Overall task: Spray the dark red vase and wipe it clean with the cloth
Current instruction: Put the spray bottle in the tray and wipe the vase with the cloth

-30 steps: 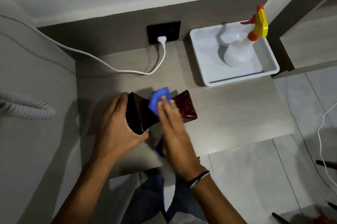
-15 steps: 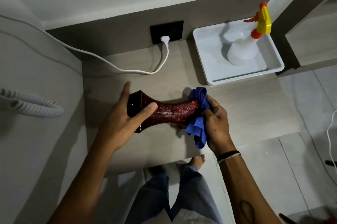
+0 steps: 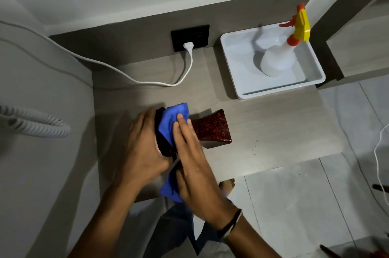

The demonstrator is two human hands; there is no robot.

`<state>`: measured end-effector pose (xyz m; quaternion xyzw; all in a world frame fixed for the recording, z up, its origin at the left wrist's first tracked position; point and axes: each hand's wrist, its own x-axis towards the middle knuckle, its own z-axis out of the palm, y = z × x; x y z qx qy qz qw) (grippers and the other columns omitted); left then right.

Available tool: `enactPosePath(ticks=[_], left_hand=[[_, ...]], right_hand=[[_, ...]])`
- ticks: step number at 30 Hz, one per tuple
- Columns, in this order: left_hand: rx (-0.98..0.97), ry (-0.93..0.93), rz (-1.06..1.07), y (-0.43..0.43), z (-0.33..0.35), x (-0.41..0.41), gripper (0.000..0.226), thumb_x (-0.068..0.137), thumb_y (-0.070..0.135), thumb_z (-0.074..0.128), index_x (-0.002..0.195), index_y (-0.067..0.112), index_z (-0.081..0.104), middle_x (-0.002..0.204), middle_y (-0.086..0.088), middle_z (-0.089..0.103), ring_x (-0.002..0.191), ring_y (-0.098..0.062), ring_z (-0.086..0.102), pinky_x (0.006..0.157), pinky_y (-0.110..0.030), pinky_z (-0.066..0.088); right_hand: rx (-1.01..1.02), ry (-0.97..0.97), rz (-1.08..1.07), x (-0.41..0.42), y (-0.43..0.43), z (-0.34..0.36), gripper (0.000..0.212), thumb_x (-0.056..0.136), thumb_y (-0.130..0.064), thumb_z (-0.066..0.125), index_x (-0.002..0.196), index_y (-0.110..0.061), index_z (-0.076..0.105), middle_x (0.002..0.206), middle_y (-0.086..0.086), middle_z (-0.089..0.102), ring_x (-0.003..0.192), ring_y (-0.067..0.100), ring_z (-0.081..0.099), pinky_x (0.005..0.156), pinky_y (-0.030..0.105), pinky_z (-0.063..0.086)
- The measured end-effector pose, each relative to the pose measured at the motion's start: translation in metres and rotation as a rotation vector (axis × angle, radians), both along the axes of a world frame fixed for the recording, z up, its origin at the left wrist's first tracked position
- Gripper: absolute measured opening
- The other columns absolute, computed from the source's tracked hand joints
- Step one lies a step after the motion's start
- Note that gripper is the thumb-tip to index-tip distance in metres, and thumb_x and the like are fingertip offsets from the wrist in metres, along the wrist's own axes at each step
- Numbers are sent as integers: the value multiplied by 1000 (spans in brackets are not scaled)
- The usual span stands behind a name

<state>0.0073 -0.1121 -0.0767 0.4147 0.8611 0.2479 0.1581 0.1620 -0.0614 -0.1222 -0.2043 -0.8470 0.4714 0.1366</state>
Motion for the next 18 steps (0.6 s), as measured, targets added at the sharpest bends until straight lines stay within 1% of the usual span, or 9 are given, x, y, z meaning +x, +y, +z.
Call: enactPosePath(ticks=[3,5,6,9,11,13,15,17,18], left_hand=[[-61,10,39,-7,-1,1,88,57,17,96,135,11,56,125,-6,62,108,-15,53,90,-34,47],[-88,-7,51,-8,1,4,99,56,19,99,143,13,51,131,-7,59,116,-21,55,92,-30,41],[-92,-14,57,-7,3,6,103,56,19,99,146,12,50,133,-9,59,120,-25,55,94,-30,41],[-86,-2,55,1,7,11,94,58,15,96,142,6,55,131,-15,61,120,-34,58,97,-33,42],[-63,-7,39,3,8,10,81,62,8,91,136,3,61,128,-18,66,117,-39,62,99,-36,43],[-83,-8,21,0,8,6,78,62,5,89,135,0,63,128,-20,68,116,-43,64,101,-42,47],[-126,-17,32,-3,10,2,85,56,10,94,134,2,61,124,-17,65,114,-40,62,92,-37,46],[-136,-13,56,-3,12,6,92,53,15,97,136,6,57,124,-13,61,115,-36,59,89,-32,42],[-129,-11,56,-2,14,10,95,54,18,97,139,7,56,127,-13,61,117,-36,58,91,-34,44]], right_hand=[[197,-208,-82,18,30,-19,110,87,19,54,172,-20,-4,179,-7,-26,170,29,-12,136,51,6],[205,-405,-165,29,52,-25,103,94,18,53,170,-20,-7,175,-5,-35,168,28,-20,139,51,8],[151,-428,-195,27,54,-24,96,96,13,48,170,-18,-6,176,-3,-31,168,28,-20,139,51,10],[-12,-206,-208,4,28,-2,85,93,-17,35,172,-13,5,182,7,-9,171,29,-8,139,53,12],[-22,-26,-109,-10,-3,10,89,93,-7,41,173,-14,3,183,6,-4,171,30,-4,139,51,10],[56,26,-23,-8,-5,4,100,89,2,48,173,-19,-2,183,1,-8,171,30,-6,139,48,7],[138,-110,-47,9,20,-12,111,86,9,58,173,-22,-3,182,-4,-16,170,26,-10,138,53,10],[77,-351,-184,30,46,-23,111,90,13,62,171,-21,-6,180,-4,-22,169,25,-17,138,56,12],[9,-386,-256,34,52,-24,106,92,15,59,171,-19,-4,180,-2,-20,169,25,-16,138,55,13]])
